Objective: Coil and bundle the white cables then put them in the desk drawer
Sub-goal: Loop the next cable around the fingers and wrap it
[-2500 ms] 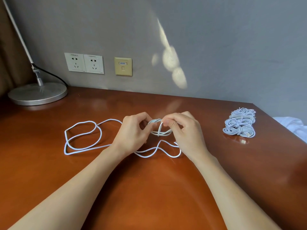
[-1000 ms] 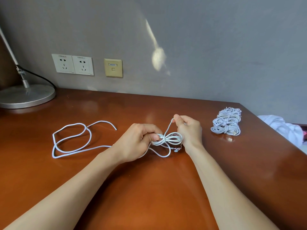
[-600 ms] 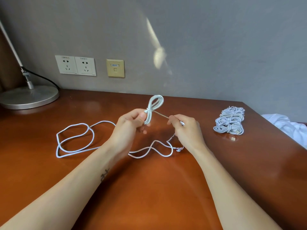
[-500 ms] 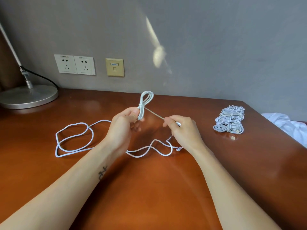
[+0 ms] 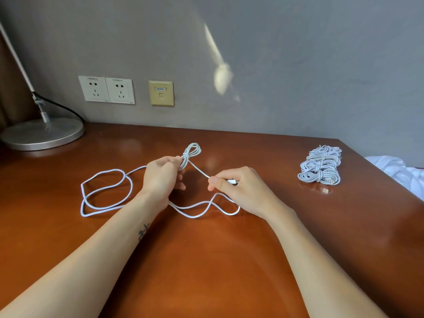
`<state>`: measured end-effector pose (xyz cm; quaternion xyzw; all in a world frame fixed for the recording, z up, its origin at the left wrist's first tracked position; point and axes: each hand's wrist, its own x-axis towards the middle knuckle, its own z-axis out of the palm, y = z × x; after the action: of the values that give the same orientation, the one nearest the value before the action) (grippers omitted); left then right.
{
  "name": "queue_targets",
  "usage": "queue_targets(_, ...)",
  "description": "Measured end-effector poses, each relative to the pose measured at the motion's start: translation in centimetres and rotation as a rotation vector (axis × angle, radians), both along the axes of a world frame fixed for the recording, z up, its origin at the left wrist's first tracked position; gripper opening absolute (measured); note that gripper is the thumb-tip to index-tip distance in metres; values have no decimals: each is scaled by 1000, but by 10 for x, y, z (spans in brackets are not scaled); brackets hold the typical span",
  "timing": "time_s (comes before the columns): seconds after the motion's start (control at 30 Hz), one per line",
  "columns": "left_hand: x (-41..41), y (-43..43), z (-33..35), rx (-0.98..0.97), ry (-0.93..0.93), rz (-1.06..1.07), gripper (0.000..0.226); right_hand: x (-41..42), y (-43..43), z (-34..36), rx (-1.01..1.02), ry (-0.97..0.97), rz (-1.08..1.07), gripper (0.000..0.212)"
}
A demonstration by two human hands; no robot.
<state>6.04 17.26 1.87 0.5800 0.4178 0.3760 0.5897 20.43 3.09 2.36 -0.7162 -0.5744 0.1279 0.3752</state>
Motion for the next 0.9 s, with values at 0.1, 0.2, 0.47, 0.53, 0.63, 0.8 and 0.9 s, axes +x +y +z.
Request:
queue_targets(0.1,1,2,-3,154,150,12,23,-3,0,2,13,-26,-1,22)
queue_targets(0.2,1,3,-7,365,295,-3,19,-6,0,3,40,-58,8,20)
queue_targets(0.47,1,-1,-17,842,430,-104,15,-9,2,3,184,-154,-11,23)
queue_targets(0.53,1,-5,-16,916,456,-124,17,-9,4,2,211,-181,-39,25)
queue_targets(0.63,1,-8,-15,999,437,-192,20,-6,6,0,277,-214,-106,25)
queue_targets(0.8,1,-13,-15,1083,371,-329,22,-2,8,-1,356,-52,-215,21)
queue_targets(0.9,2,-14,-15,1127,343,-375,27,2,7,-1,322,52,-255,19)
